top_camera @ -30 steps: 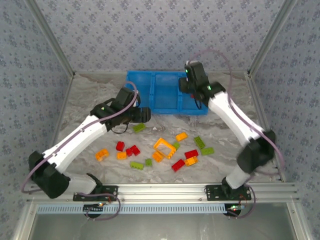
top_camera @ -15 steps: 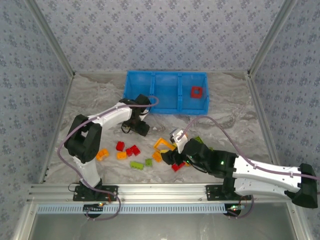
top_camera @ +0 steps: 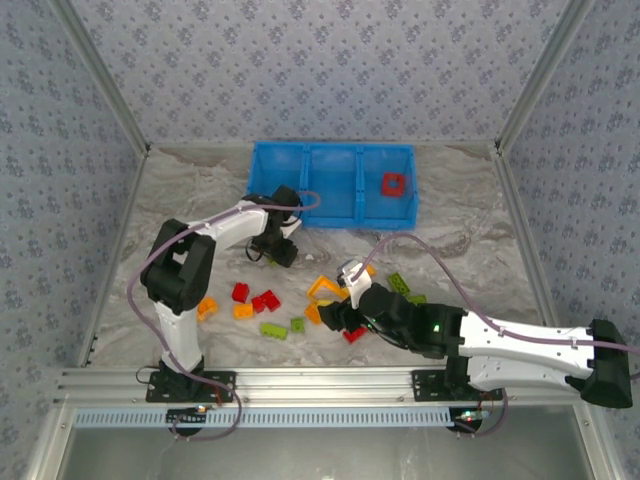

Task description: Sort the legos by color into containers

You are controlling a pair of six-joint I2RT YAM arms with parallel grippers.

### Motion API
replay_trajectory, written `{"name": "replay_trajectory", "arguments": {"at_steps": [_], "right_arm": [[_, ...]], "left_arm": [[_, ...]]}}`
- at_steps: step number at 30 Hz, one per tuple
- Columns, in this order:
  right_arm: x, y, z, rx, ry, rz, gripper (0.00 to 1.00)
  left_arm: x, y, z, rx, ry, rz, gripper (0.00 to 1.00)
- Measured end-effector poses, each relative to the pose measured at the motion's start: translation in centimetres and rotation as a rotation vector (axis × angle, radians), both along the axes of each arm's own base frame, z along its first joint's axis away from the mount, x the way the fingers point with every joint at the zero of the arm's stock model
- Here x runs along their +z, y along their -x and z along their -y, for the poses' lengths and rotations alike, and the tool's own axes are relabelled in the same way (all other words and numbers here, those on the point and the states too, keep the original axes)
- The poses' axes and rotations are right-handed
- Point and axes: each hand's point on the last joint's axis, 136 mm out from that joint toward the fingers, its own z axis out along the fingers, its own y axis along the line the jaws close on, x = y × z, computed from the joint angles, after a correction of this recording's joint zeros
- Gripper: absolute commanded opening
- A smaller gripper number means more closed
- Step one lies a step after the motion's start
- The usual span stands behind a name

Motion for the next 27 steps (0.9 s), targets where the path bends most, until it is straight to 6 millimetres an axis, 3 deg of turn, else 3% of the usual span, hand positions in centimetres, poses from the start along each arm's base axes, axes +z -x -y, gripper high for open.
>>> {"name": "replay_trajectory", "arguments": {"at_steps": [5, 14, 19, 25, 27], "right_arm": [[0.0, -0.2, 0.2, -0.014, 0.001, 0.005, 0.67], [0.1, -0.5, 0.1, -0.028, 0.003, 0.008, 0.66], [0.7, -1.8, 0.2, -0.065, 0.009, 0.03, 0.66], [2.0, -5.1, -0.7, -0.13, -0.013, 0.102, 0.67], [2.1, -6.2, -1.1, -0.146, -0.016, 0.128, 0.67]], "left_arm": [[-0.1, -0.4, 0.4, -0.003, 0.016, 0.012, 0.36], [0.8, 0.4, -0.1, 0.042, 0.035, 0.038, 0.31], [5.6, -0.8, -0.1, 0.109, 0.095, 0.117, 0.32], [14.1, -8.0, 0.0, 0.245, 0.246, 0.307, 0.33], [15.5, -10.3, -0.1, 0.277, 0.282, 0.342, 0.32]]}}
